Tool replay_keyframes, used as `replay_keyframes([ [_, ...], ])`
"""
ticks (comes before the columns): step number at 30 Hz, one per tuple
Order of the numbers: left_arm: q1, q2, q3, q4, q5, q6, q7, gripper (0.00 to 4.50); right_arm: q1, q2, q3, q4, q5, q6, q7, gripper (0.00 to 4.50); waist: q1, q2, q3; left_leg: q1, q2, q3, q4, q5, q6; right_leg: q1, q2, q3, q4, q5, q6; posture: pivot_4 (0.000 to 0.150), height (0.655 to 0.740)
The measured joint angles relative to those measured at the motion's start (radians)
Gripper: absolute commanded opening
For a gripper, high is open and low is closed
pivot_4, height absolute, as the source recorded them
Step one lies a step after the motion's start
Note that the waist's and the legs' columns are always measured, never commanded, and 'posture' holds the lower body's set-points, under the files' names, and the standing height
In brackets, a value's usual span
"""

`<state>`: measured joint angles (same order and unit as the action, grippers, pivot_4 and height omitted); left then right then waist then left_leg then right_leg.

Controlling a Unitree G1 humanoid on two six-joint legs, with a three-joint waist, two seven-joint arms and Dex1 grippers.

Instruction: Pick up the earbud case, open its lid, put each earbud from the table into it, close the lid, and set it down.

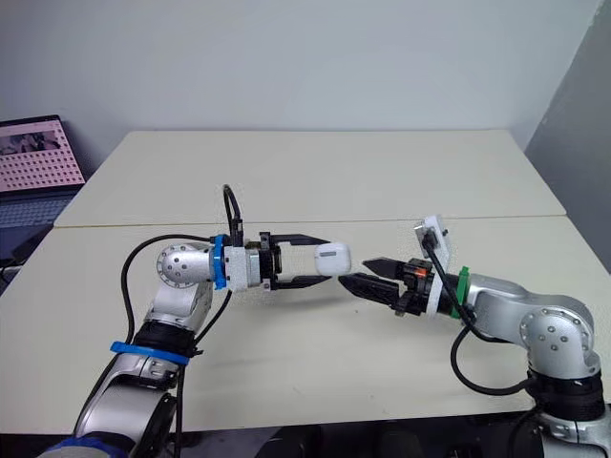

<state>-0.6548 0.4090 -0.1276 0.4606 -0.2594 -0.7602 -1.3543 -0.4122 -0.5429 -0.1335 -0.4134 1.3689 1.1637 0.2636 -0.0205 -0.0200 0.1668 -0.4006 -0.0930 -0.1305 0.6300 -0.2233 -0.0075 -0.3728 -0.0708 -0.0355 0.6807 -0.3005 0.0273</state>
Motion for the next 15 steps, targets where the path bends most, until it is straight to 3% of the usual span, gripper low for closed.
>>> replay_keyframes([
  [7,-0.024,-0.001,-0.021,0.086,-0.004,-0.088,-0.031,2.25,-0.037,0.013,0.029,0.02,0.064,0.001,-0.067,4.5,-0.007,0.0,0.0,0.0,0.0,0.0,0.0,0.0,0.0,0.0,0.0,0.0,0.0,0.0,0.001,0.15,0.74],
  [10,-0.025,-0.001,-0.022,0.093,-0.006,-0.1,-0.031,2.25,-0.037,0.013,0.052,0.025,0.064,0.001,-0.073,3.93,-0.008,0.0,0.0,0.0,0.0,0.0,0.0,0.0,0.0,0.0,0.0,0.0,0.0,0.0,0.001,0.15,0.74],
  [15,-0.025,-0.002,-0.023,0.095,-0.014,-0.115,-0.032,2.25,-0.039,0.014,0.08,0.033,0.059,0.001,-0.097,2.14,-0.008,0.0,0.0,0.0,0.0,0.0,0.0,0.0,0.0,0.0,0.0,0.0,0.0,0.0,0.001,0.15,0.74],
])
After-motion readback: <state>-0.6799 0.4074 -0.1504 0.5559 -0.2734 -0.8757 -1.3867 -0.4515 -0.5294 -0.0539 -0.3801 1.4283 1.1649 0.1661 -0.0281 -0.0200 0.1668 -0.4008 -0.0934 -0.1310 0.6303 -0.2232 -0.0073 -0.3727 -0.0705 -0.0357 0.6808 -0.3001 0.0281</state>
